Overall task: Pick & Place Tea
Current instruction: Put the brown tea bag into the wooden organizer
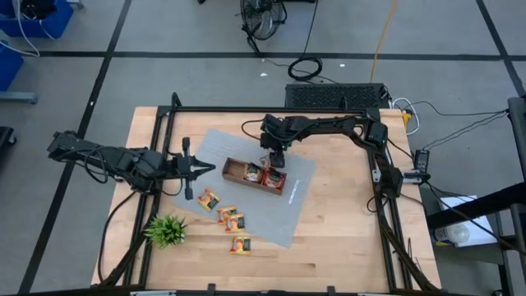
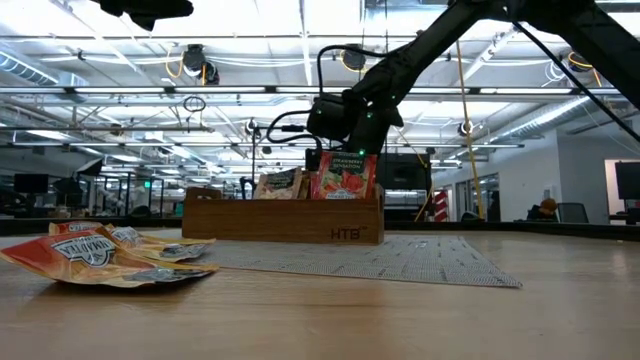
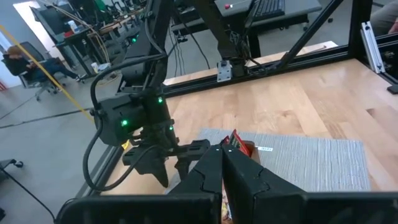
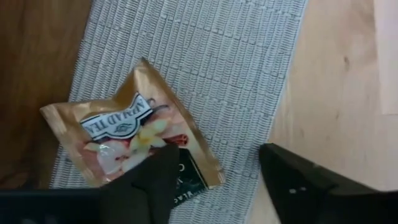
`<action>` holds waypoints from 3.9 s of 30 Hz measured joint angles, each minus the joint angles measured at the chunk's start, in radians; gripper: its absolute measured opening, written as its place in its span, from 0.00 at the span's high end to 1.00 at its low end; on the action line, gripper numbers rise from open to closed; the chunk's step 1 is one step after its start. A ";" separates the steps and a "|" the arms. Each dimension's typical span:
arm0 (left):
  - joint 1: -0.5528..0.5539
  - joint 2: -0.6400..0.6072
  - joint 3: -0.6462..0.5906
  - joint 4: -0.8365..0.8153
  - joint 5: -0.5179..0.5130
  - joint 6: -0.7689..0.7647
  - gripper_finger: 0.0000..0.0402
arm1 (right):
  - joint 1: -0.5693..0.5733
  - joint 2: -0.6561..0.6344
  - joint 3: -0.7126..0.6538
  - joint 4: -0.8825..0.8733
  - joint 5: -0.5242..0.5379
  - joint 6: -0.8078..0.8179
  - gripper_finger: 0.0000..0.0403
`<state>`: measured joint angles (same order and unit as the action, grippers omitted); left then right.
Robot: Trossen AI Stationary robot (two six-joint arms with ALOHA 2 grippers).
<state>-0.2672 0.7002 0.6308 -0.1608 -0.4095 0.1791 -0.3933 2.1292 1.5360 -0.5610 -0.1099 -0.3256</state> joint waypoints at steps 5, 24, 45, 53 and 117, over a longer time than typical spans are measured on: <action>0.000 0.000 0.000 0.000 0.000 0.000 0.95 | -0.003 0.000 0.000 -0.004 0.002 -0.002 0.83; 0.000 0.000 0.001 0.001 0.000 0.000 0.95 | 0.021 -0.203 -0.004 -0.019 0.190 -0.020 1.00; 0.000 0.000 0.001 0.000 0.000 0.000 0.95 | 0.138 -0.106 -0.064 0.019 0.058 -0.023 0.20; 0.000 0.000 0.001 0.000 0.000 0.000 0.95 | 0.135 -0.068 -0.064 0.010 0.083 -0.032 0.16; 0.000 0.000 0.001 0.000 0.000 0.000 0.95 | -0.010 -0.127 -0.064 0.157 0.057 -0.004 0.19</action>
<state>-0.2672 0.6998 0.6319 -0.1604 -0.4095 0.1791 -0.4030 2.0022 1.4719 -0.4045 -0.0532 -0.3298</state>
